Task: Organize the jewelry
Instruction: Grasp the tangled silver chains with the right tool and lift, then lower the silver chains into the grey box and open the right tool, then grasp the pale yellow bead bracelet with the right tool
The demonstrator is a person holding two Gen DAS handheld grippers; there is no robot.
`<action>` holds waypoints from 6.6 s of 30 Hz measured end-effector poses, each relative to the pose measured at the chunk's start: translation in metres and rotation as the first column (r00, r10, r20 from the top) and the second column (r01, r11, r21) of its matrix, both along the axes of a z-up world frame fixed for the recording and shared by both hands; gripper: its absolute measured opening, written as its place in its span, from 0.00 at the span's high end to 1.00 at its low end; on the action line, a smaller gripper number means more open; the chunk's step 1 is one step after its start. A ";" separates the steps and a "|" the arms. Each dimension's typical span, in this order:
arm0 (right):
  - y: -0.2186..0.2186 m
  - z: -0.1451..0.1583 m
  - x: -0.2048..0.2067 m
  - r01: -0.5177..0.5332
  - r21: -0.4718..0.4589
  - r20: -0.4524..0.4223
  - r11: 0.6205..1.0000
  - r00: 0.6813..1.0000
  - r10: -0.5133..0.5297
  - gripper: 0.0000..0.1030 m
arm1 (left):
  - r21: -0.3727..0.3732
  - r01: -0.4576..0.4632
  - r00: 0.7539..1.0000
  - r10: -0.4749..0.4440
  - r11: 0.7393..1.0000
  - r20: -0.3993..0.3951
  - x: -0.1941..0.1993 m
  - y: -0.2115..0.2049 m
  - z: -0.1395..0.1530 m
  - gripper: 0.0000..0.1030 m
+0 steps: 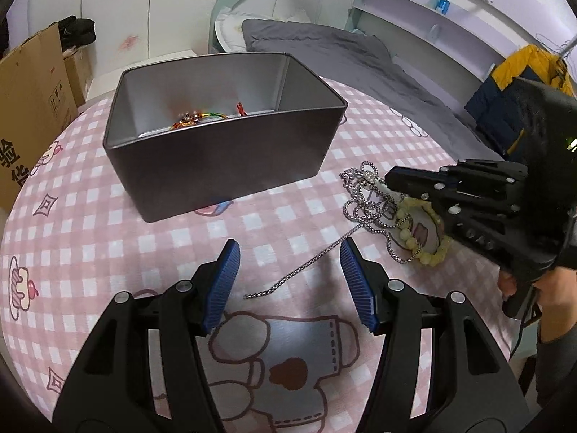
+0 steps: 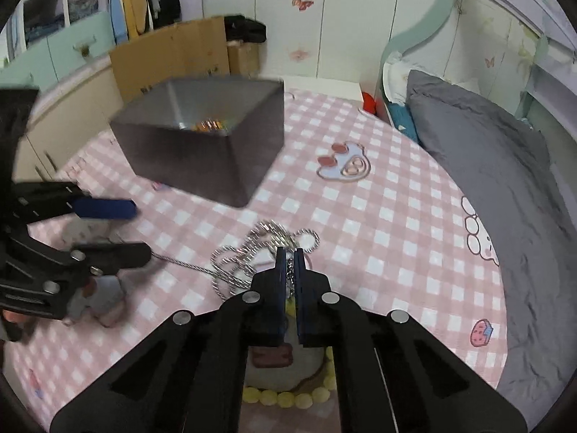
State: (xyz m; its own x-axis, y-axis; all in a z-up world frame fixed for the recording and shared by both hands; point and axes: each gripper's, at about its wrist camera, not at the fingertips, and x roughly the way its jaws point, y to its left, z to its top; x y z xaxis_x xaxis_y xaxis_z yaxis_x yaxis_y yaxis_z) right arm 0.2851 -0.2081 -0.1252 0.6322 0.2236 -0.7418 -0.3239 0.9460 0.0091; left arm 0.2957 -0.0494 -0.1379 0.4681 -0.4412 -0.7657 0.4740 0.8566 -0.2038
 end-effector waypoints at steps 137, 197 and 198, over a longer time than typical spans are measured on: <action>0.047 0.159 0.024 -0.129 0.290 0.263 0.948 0.963 0.050 0.87 | -0.150 -0.185 0.904 0.228 0.971 0.361 0.046 0.039 0.185 0.90; 0.016 -0.012 -0.003 0.026 -0.053 -0.074 0.998 0.997 -0.030 0.92 | -0.004 -0.295 0.955 0.294 0.956 -0.045 0.072 0.068 0.041 0.75; 0.016 -0.009 -0.004 0.025 -0.043 -0.068 0.999 0.997 -0.028 0.92 | -0.011 -0.288 0.956 0.287 0.958 -0.055 0.073 0.067 0.040 0.81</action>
State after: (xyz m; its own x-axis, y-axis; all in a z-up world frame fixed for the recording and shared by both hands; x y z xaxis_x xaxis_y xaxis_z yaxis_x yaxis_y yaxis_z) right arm 0.2814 -0.1922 -0.1339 0.5848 0.1754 -0.7920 -0.2988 0.9543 -0.0093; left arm 0.3689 0.0174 -0.0976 0.5369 -0.3085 -0.7852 0.1969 0.9509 -0.2390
